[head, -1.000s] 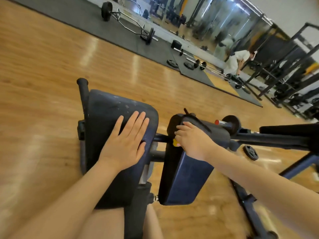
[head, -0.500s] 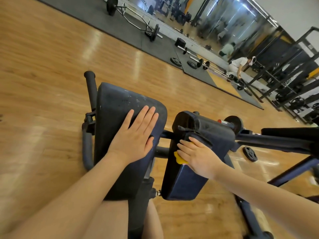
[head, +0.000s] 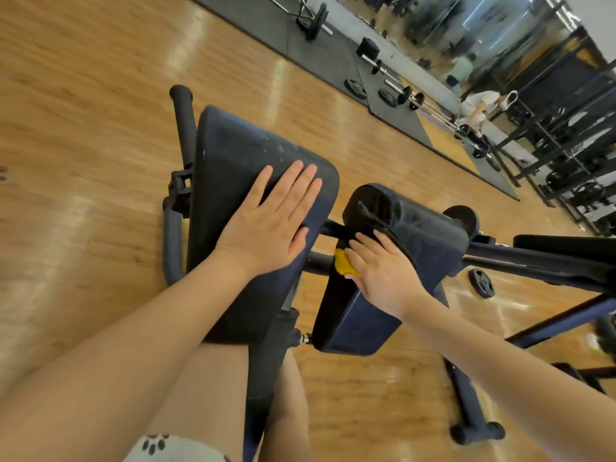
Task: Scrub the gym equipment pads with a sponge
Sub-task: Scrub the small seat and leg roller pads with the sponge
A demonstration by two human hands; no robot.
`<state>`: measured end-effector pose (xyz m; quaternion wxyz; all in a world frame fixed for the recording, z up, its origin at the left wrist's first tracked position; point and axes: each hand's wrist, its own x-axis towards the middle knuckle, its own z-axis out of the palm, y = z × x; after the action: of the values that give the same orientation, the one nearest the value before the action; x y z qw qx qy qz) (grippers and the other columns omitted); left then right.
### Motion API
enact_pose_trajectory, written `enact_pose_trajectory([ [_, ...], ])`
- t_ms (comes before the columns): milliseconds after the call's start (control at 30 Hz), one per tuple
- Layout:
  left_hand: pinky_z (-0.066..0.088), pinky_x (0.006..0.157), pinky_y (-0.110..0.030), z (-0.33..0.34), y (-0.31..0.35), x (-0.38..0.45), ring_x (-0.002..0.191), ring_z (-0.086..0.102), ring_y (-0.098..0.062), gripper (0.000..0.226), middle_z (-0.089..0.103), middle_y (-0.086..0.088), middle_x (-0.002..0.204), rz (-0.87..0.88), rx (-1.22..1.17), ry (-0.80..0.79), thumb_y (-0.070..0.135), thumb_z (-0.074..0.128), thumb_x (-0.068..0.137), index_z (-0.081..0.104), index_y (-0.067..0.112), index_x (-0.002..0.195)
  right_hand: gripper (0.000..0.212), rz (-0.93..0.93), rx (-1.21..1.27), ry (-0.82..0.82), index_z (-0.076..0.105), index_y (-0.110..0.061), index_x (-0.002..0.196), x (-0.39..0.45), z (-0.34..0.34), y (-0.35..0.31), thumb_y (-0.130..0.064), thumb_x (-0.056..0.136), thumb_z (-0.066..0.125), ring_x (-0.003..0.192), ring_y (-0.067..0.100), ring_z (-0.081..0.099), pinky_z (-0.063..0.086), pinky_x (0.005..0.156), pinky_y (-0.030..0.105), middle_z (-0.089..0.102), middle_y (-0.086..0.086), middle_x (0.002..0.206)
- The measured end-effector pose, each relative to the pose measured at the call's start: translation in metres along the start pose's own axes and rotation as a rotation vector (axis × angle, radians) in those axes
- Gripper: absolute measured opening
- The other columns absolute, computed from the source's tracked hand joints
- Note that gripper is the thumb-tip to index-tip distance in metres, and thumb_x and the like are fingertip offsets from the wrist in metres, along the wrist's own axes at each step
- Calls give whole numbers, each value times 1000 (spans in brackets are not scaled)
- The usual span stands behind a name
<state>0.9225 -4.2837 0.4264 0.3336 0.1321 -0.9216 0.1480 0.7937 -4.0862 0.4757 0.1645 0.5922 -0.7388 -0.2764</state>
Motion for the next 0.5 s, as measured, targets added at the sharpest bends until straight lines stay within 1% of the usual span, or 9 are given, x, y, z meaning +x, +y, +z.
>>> enact_pose_trajectory([
  [33, 5, 115, -49, 0, 0, 0, 143, 13, -30, 68, 20, -15, 156, 5, -1, 5, 40, 19, 94, 9, 3, 150, 48, -1, 1, -17, 70, -9, 104, -4, 4, -9, -35, 65, 81, 109, 27, 62, 38, 101, 47, 69, 8, 110],
  [100, 4, 115, -49, 0, 0, -1, 143, 13, -30, 68, 21, -14, 156, 4, 10, 15, 40, 18, 94, 9, 3, 150, 51, -105, 34, -59, 71, -14, 103, -20, 17, -30, -30, 56, 84, 109, 26, 62, 33, 102, 46, 69, 6, 110],
  [167, 2, 115, -49, 1, -1, -1, 143, 14, -29, 67, 22, -14, 156, 1, 14, 21, 40, 18, 94, 10, 3, 150, 57, -212, 87, -117, 72, -19, 103, -35, 25, -44, -27, 49, 87, 109, 23, 62, 32, 101, 42, 69, 1, 110],
  [200, 3, 115, -49, 1, -1, -1, 143, 14, -29, 67, 22, -14, 156, 1, 14, 20, 40, 18, 94, 10, 3, 150, 57, -231, 109, -122, 72, -22, 102, -38, 28, -46, -26, 48, 87, 109, 20, 62, 34, 101, 41, 69, -2, 110],
  [267, 5, 115, -49, 1, -1, -1, 143, 14, -29, 67, 22, -14, 156, 2, 13, 11, 40, 17, 94, 10, 3, 150, 52, -220, 187, -86, 71, -27, 99, -38, 26, -46, -25, 50, 88, 108, 16, 62, 34, 101, 38, 69, -8, 107],
  [333, 7, 115, -48, -1, -1, 0, 143, 14, -29, 67, 22, -14, 156, 4, -2, -8, 40, 17, 94, 10, 4, 150, 46, -179, 287, -28, 70, -27, 98, -39, 19, -46, -23, 55, 88, 106, 13, 63, 33, 101, 37, 69, -10, 105],
  [433, 7, 115, -47, -4, -1, 1, 142, 15, -28, 67, 25, -14, 155, -10, -66, -33, 40, 20, 92, 13, 4, 149, 52, -113, 415, 69, 67, -23, 103, -45, 5, -51, -16, 56, 87, 110, 13, 61, 32, 102, 37, 68, -7, 110],
  [500, 7, 115, -47, -9, -3, 3, 142, 17, -28, 67, 28, -14, 154, -7, -105, -51, 40, 23, 90, 18, 5, 148, 57, -33, 539, 148, 60, -22, 112, -49, -2, -55, -12, 61, 85, 116, 11, 54, 28, 106, 36, 65, -4, 116],
])
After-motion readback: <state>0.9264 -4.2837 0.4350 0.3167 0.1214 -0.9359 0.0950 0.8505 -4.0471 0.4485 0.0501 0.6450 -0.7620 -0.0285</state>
